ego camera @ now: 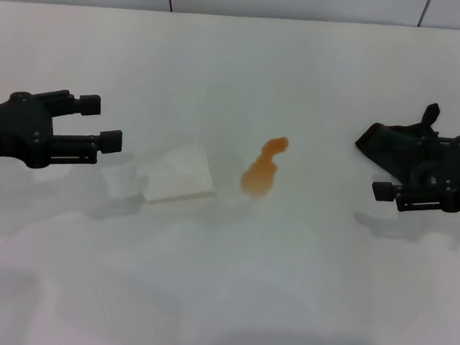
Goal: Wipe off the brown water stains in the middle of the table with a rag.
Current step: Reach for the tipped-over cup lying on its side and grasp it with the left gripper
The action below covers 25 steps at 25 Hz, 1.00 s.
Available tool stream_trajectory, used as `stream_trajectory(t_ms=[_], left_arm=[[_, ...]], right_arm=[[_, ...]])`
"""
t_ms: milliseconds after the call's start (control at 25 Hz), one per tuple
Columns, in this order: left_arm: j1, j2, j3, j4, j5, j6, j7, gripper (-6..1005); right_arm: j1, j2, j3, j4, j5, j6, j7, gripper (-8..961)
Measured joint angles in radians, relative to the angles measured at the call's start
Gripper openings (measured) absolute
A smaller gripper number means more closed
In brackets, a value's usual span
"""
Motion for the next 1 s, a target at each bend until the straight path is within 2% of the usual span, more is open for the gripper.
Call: stream_trajectory(t_ms=[1000], left_arm=[[-0.003, -0.003, 0.0, 0.002, 0.001, -0.004, 0.0, 880]], right_arm=[[0.008, 0.002, 0.001, -0.007, -0.026, 0.0, 0.026, 828]])
